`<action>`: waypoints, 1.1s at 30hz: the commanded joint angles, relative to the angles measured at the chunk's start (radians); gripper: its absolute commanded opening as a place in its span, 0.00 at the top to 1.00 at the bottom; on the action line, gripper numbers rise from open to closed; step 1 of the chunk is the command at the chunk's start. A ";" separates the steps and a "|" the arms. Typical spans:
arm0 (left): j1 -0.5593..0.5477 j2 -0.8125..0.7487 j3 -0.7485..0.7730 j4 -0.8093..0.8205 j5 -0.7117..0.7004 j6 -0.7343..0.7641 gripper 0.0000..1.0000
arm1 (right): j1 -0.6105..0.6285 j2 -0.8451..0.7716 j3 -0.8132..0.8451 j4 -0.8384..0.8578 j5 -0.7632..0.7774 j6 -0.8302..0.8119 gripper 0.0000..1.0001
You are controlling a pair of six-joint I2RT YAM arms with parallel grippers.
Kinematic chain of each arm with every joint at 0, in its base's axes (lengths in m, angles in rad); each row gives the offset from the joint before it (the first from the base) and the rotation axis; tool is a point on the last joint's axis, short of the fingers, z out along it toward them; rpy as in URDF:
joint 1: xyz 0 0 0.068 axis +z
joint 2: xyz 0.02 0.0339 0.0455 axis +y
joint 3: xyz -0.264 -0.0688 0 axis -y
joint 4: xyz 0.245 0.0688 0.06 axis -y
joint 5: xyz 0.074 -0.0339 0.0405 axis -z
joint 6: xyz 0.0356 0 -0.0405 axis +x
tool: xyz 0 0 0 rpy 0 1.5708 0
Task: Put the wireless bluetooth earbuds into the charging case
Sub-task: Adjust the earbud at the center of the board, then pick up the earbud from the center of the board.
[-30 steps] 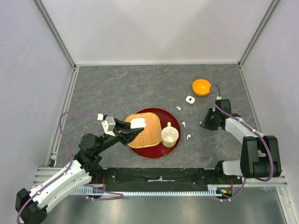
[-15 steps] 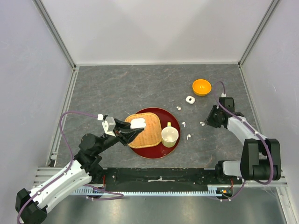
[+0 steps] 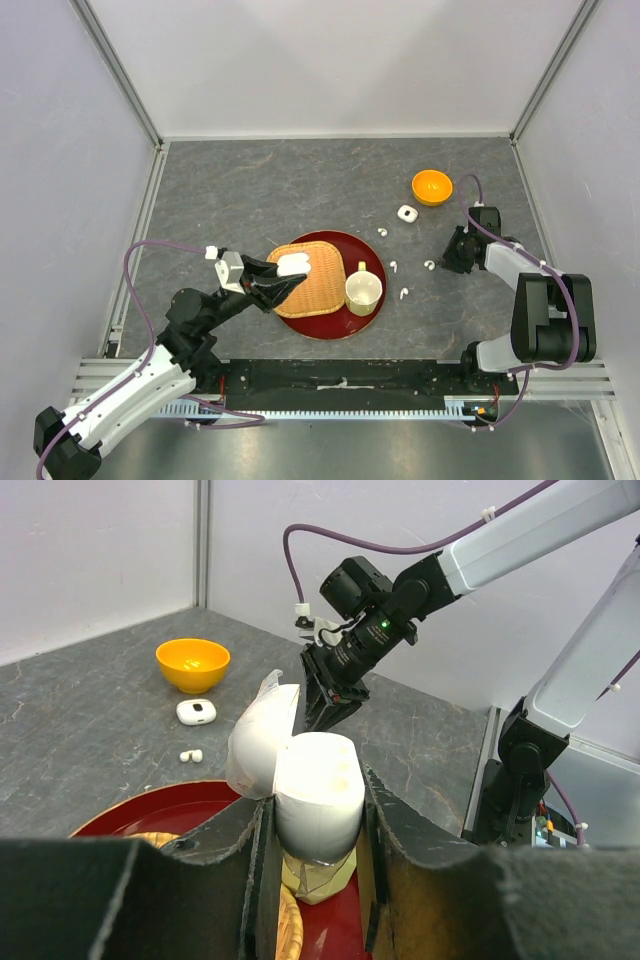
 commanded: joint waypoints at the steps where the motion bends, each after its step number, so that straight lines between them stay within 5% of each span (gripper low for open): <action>1: -0.003 -0.003 0.002 0.019 -0.017 0.001 0.98 | -0.001 0.001 0.013 0.055 -0.047 0.012 0.70; 20: -0.003 0.001 0.006 0.019 -0.015 0.007 0.98 | -0.007 0.035 0.038 0.103 -0.108 0.015 0.70; 33: -0.003 0.001 0.006 0.013 -0.017 0.003 0.98 | -0.007 -0.040 -0.095 0.116 -0.160 0.154 0.64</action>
